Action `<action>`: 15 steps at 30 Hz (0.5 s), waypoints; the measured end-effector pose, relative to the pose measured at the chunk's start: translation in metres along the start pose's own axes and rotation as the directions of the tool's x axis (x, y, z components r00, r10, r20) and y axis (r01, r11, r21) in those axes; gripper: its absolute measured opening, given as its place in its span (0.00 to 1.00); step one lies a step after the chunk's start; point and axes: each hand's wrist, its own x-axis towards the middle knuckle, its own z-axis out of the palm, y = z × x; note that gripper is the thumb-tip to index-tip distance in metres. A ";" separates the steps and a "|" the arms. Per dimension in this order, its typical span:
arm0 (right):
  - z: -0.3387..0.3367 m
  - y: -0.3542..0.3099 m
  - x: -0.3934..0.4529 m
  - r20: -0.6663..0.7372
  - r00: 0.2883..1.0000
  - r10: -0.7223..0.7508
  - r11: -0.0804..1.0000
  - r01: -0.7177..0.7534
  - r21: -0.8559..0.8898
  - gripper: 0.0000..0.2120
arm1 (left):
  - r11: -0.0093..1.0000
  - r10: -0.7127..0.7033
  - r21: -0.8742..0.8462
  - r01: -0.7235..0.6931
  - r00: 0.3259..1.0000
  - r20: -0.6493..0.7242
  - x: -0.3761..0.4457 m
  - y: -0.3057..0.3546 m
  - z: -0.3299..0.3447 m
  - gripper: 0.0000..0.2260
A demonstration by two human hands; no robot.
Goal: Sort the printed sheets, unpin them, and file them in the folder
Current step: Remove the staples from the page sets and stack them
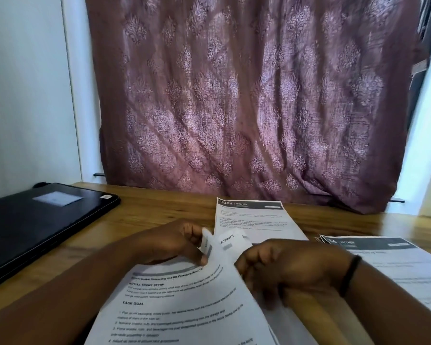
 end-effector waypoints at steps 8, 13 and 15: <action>-0.021 0.011 0.002 -0.682 0.720 -0.128 0.991 0.070 -0.112 0.05 | 0.997 0.003 0.084 -0.001 1.000 -0.019 -0.001 0.002 0.001 0.15; -0.008 0.008 0.009 -0.626 0.770 -0.121 0.991 0.057 -0.121 0.13 | 0.993 0.068 0.107 -0.056 0.992 -0.105 -0.001 0.005 0.002 0.19; -0.006 0.008 0.012 -0.610 0.780 -0.141 0.980 0.024 -0.195 0.14 | 0.992 0.090 0.100 -0.079 0.989 -0.117 0.000 0.006 0.002 0.21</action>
